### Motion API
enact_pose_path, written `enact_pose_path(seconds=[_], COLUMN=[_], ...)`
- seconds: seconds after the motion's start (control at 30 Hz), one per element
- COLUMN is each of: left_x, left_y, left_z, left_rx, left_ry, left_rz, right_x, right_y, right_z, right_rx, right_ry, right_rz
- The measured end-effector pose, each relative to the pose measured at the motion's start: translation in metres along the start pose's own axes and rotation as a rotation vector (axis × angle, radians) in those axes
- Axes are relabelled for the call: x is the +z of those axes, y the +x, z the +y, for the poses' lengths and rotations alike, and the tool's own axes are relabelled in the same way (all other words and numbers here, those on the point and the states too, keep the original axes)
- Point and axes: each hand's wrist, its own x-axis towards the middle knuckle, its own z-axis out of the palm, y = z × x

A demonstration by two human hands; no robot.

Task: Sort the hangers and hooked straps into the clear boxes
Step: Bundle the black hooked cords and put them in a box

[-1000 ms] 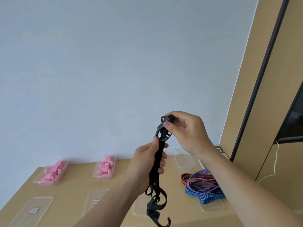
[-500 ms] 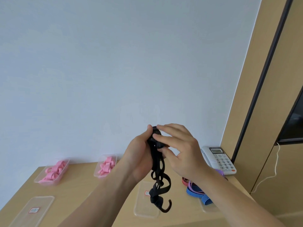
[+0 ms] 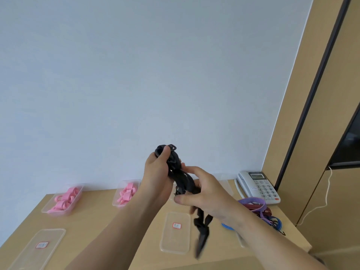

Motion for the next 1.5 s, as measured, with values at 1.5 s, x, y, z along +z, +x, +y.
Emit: enact_pose_path(seconds=[1.5], left_x=[-0.027], left_y=[0.009], left_z=[-0.037], left_rx=[-0.210], left_ry=[0.064], left_rz=[-0.383], right_x=[-0.016], right_y=[0.017], right_z=[0.039], right_rx=[-0.193], right_ry=[0.154], right_rz=[0.284])
